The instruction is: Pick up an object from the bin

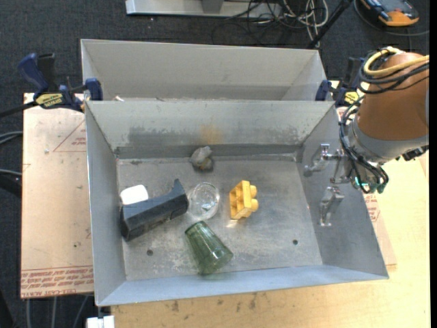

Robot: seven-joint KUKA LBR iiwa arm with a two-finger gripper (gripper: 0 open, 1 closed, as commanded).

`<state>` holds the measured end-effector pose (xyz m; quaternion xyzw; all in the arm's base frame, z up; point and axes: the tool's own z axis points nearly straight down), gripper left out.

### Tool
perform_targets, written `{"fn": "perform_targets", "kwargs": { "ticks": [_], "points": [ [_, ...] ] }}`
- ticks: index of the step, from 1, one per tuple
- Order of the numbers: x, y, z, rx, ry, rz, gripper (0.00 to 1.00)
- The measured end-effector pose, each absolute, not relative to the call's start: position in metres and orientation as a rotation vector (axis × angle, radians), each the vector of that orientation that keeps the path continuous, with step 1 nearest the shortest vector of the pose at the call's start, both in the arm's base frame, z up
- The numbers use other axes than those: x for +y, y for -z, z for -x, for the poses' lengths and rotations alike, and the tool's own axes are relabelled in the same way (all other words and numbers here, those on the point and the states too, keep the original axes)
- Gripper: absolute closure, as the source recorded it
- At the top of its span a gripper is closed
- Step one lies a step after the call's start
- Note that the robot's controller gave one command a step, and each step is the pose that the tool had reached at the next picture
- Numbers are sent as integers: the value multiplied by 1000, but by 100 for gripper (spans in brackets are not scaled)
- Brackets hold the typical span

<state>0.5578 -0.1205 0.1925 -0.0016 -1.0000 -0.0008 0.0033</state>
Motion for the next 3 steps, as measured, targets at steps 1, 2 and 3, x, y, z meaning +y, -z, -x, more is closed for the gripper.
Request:
{"fn": "perform_targets", "kwargs": {
  "ticks": [1,2,3],
  "points": [
    [-120,-197,-560,-3143,0,1,0],
    [-114,-165,-572,-3145,0,-35,0],
    [-80,-139,-582,-3140,1,145,0]
  ]
}}
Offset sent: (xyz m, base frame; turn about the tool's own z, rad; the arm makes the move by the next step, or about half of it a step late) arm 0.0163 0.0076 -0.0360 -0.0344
